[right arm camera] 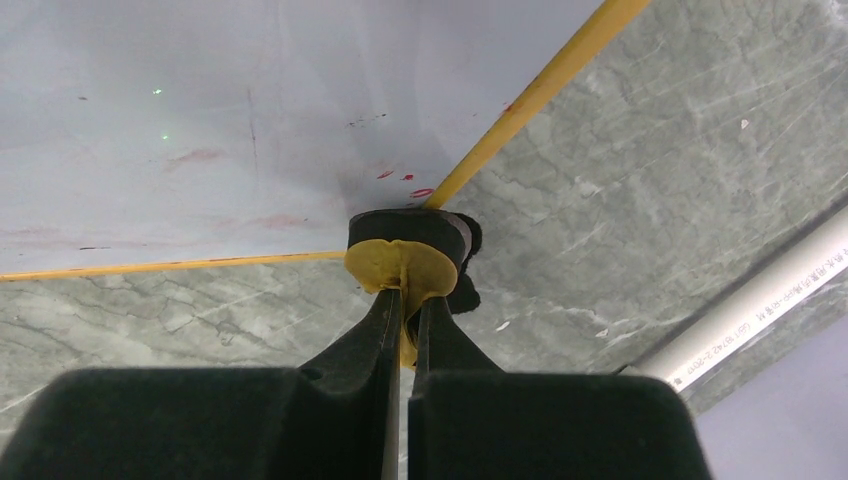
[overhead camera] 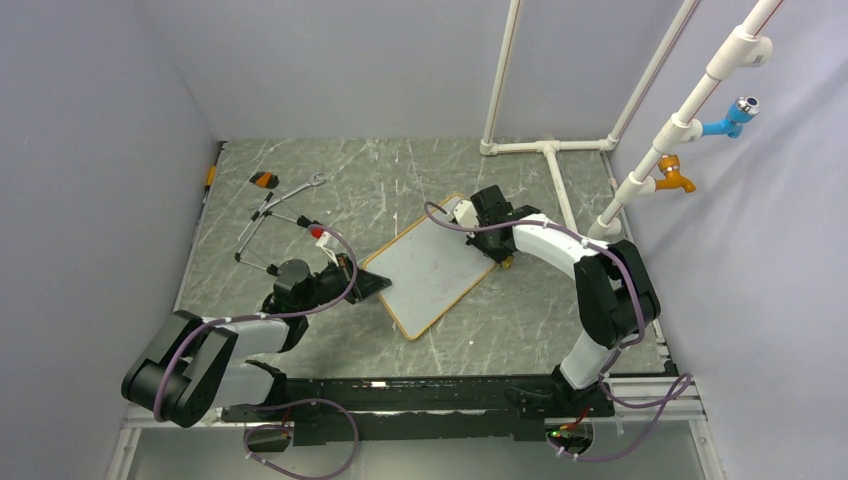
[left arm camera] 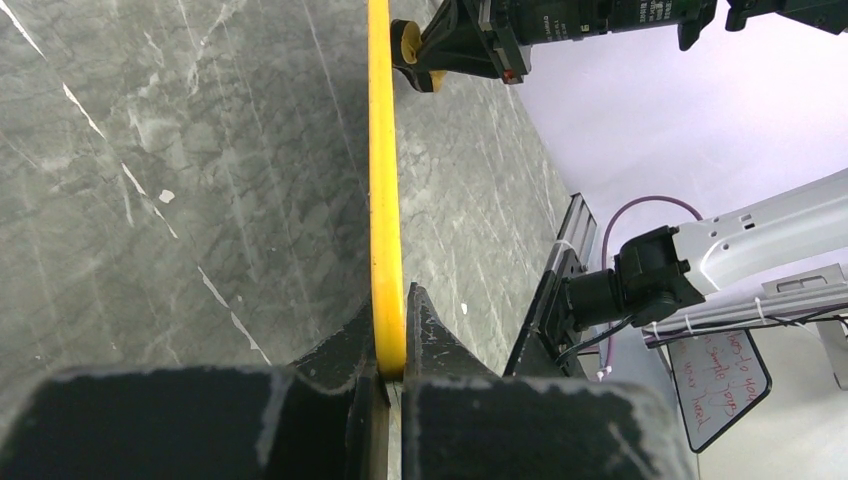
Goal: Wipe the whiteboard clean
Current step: Erase the whiteboard at the center of the board.
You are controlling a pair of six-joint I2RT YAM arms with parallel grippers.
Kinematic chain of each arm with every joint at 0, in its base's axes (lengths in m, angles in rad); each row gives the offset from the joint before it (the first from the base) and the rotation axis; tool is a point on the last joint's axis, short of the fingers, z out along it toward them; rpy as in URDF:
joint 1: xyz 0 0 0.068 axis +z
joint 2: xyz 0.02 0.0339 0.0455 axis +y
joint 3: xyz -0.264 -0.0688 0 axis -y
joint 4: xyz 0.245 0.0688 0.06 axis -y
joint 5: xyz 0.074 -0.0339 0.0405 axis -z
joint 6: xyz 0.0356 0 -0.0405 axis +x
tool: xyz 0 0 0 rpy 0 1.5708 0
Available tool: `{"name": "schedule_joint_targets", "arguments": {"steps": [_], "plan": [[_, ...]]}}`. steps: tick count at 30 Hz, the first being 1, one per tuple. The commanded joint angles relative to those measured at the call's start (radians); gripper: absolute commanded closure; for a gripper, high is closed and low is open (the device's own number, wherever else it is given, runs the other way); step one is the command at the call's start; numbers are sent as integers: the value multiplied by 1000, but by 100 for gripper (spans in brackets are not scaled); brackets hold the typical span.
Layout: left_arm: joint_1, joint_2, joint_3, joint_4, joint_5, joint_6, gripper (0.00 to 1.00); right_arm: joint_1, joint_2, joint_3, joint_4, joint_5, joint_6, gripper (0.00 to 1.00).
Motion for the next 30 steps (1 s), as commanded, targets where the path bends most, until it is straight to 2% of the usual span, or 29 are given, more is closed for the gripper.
{"name": "schedule_joint_targets", "arguments": {"steps": [1, 9, 15, 24, 30], "plan": [[-21, -18, 31, 67, 145, -2, 100, 12, -12, 19, -18, -6, -5, 100], [-22, 14, 32, 103, 165, -18, 100, 36, -22, 151, 76, -6, 39, 100], [-24, 7, 31, 102, 162, -18, 100, 64, 7, 192, 96, 12, 45, 100], [-23, -47, 31, 21, 137, 17, 100, 50, -52, -14, 54, 46, -30, 100], [-22, -33, 33, 47, 146, 7, 100, 45, -64, -108, 53, 81, -33, 100]]}}
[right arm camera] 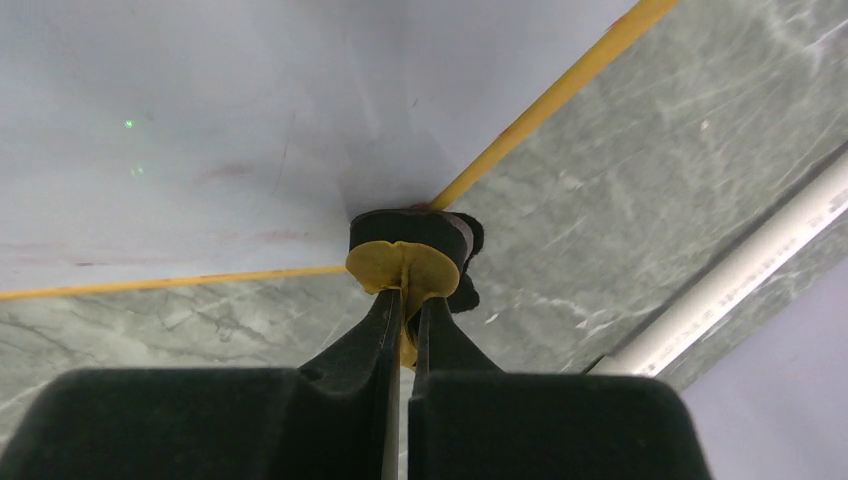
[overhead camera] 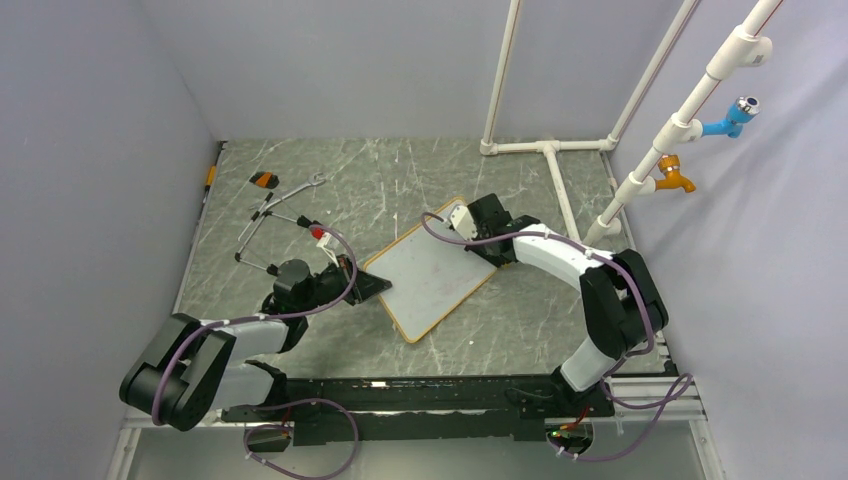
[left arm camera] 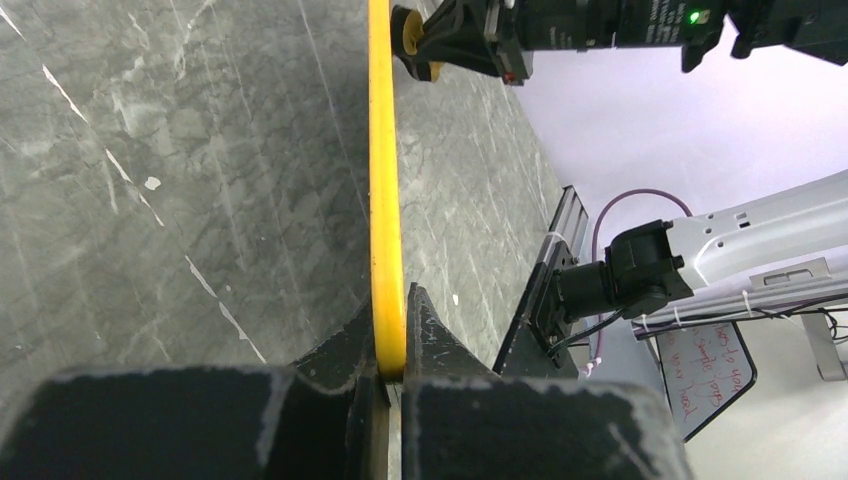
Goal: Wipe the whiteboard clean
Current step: Erase the whiteboard at the center of the board.
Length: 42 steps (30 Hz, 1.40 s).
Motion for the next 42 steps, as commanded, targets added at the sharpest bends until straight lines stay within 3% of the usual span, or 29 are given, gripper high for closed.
{"name": "schedule_joint_targets", "arguments": {"steps": [1, 19, 33, 42], "plan": [[-22, -13, 33, 80, 132, 14, 100, -4, 4, -46, -15, 23, -6, 100], [-22, -28, 39, 58, 128, 18, 100, 17, 10, 127, 91, 85, 29, 100], [-22, -44, 39, 32, 99, 16, 100, 22, -57, -106, 14, 101, -29, 100], [-22, -37, 38, 43, 102, 14, 100, 48, -45, -112, 5, 99, -23, 100]]}}
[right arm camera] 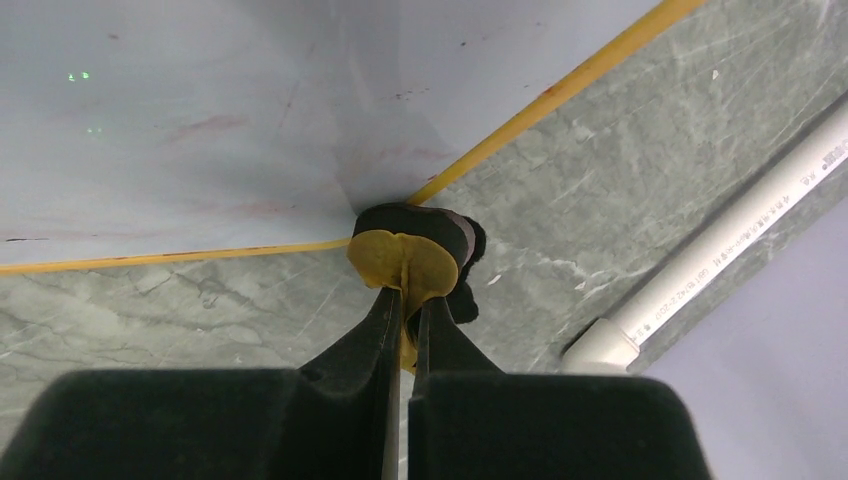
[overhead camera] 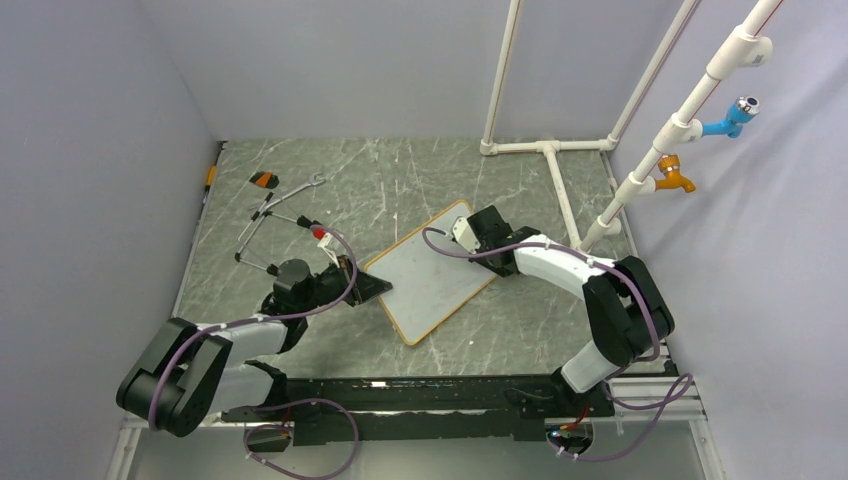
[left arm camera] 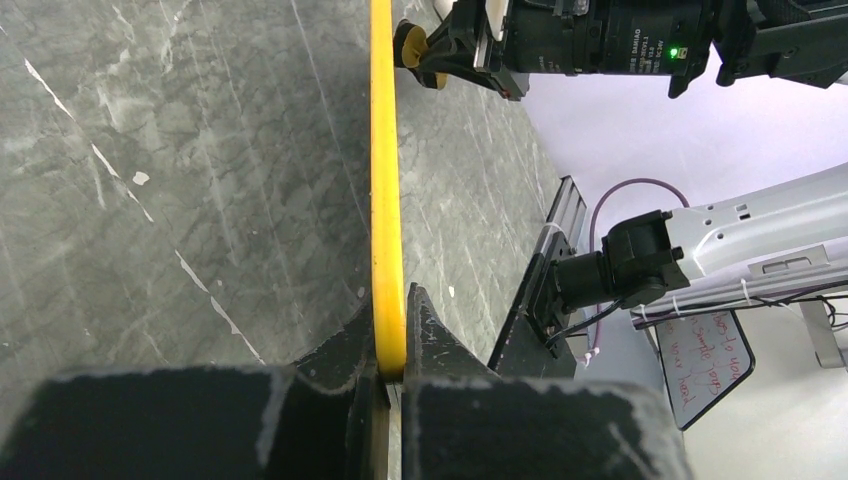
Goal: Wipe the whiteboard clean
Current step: Erase the whiteboard at the center of the board.
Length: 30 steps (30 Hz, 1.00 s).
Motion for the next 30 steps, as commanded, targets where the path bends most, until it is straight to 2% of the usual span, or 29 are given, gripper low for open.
{"name": "schedule_joint_targets", "arguments": {"steps": [1, 13, 18, 19, 26, 30], "plan": [[-17, -8, 33, 81, 91, 5, 100, 20, 3, 10, -11, 0, 5, 100], [-17, 24, 34, 122, 120, -7, 100, 39, 33, 199, 108, 30, 34, 100], [-16, 17, 31, 122, 116, -8, 100, 75, 40, 207, 105, -34, 28, 100], [-16, 11, 31, 115, 113, -5, 100, 85, 37, 201, 96, -61, 26, 100], [-16, 0, 29, 111, 88, -8, 100, 143, -49, 158, 11, -536, 30, 100], [-17, 28, 24, 179, 80, -53, 100, 207, -25, 155, 35, -656, 69, 100]]}}
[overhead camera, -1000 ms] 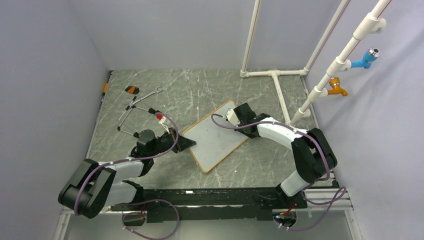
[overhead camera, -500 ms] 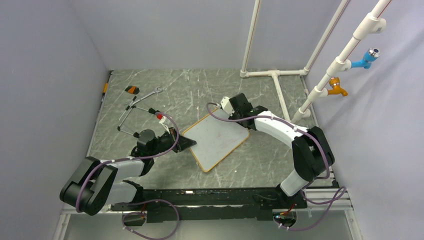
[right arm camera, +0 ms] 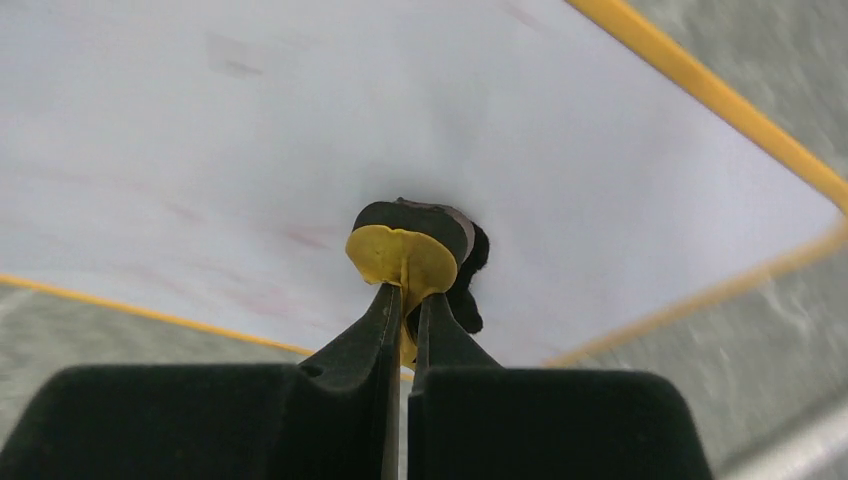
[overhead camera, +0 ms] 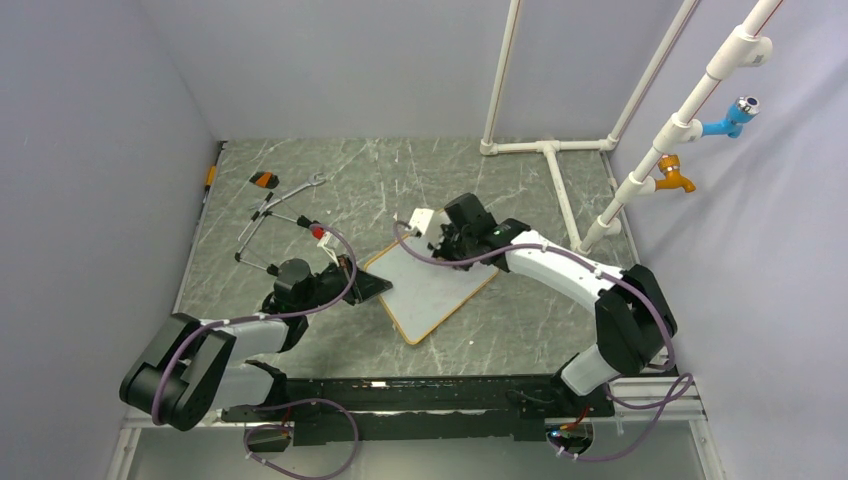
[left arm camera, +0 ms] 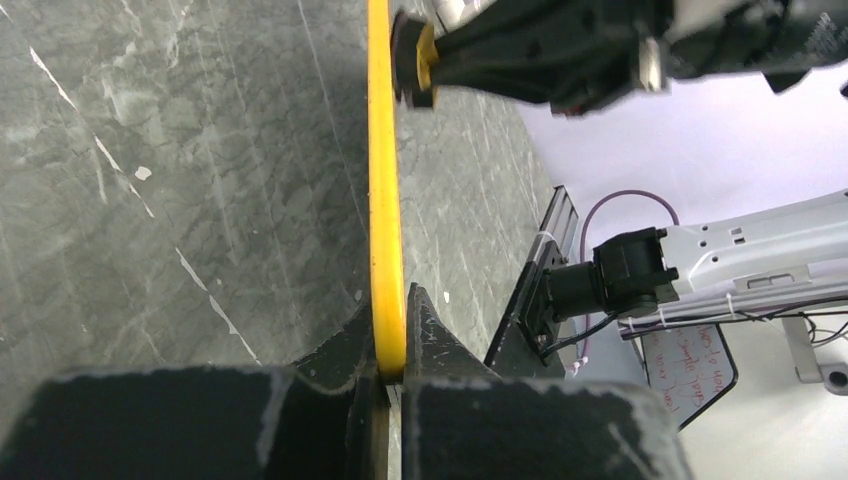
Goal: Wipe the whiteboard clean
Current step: Erase the whiteboard at the center of the board.
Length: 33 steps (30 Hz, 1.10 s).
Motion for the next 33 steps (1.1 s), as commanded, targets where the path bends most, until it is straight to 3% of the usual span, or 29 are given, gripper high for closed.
{"name": "schedule_joint_targets", "arguments": {"steps": [1, 8, 11, 15, 18, 21, 24, 27, 29, 33], "plan": [[-18, 10, 23, 176, 84, -26, 100, 93, 23, 3, 44, -352, 68, 100], [-18, 34, 7, 255, 63, -79, 100, 122, 81, 39, 102, -521, 196, 100], [-18, 24, 8, 255, 63, -83, 100, 102, 76, 32, 168, -366, 269, 100], [-18, -5, 13, 209, 69, -63, 100, -88, 55, 10, 268, -166, 380, 100], [-18, -25, 19, 169, 73, -47, 100, -183, 43, -25, 306, -71, 346, 100], [-18, -38, 33, 136, 75, -31, 100, -226, 52, -59, 292, -70, 298, 100], [-18, -43, 40, 127, 79, -28, 100, -231, 57, -85, 251, -138, 256, 100], [-18, -42, 43, 129, 76, -28, 100, -211, 29, -82, 191, -356, 218, 100], [-18, -37, 46, 135, 79, -31, 100, -140, -2, -73, 163, -472, 182, 100], [-17, -16, 60, 145, 90, -39, 100, 71, -11, -3, 174, -523, 183, 100]]}}
